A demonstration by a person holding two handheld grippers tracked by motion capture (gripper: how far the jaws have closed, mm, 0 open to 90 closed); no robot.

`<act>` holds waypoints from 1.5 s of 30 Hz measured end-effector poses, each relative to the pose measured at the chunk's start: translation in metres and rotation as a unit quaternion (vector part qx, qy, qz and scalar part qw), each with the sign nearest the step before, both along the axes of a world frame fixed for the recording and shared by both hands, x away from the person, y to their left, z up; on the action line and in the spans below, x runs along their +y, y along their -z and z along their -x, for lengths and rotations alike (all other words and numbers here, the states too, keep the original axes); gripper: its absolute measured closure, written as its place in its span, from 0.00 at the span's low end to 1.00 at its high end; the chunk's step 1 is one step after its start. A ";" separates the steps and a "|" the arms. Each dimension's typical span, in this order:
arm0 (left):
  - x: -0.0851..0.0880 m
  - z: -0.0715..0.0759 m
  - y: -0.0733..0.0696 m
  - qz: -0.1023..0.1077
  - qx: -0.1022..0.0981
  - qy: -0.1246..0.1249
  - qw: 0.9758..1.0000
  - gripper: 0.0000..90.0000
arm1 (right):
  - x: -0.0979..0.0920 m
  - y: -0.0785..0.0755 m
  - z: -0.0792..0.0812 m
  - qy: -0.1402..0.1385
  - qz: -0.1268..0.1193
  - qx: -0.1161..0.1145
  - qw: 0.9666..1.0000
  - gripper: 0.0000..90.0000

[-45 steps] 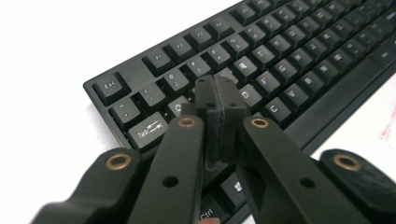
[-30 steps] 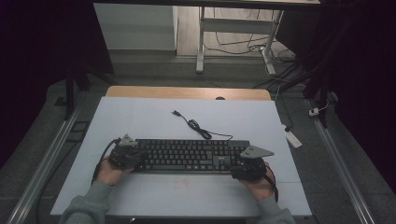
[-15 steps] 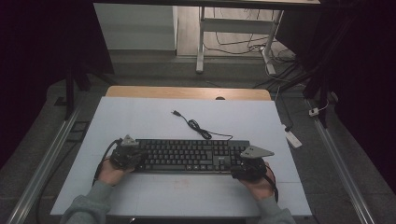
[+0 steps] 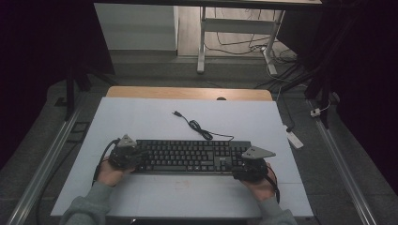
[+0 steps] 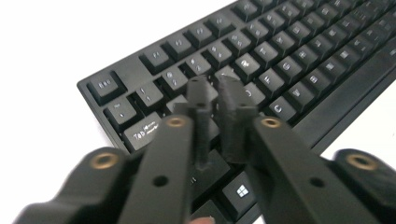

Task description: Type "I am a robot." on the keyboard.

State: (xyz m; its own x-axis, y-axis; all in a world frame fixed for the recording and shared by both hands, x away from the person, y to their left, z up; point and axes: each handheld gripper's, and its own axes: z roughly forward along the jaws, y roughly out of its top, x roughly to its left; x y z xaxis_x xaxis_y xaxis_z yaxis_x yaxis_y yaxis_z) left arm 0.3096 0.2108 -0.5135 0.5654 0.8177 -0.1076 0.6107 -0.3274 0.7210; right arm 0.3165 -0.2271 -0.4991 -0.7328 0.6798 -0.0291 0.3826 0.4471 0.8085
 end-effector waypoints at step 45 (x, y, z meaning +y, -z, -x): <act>-0.011 0.014 -0.037 0.085 -0.023 0.051 0.995 0.33 | -0.014 -0.004 0.010 -0.001 -0.012 -0.010 1.000 0.43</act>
State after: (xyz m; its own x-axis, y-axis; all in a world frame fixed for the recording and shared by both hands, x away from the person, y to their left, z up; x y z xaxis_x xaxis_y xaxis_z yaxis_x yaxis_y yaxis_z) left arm 0.2952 0.1996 -0.4761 0.6518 0.7282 -0.2119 0.5461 -0.2568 0.7974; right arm 0.3068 -0.2408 -0.4947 -0.7343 0.6783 -0.0279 0.3646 0.4287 0.8266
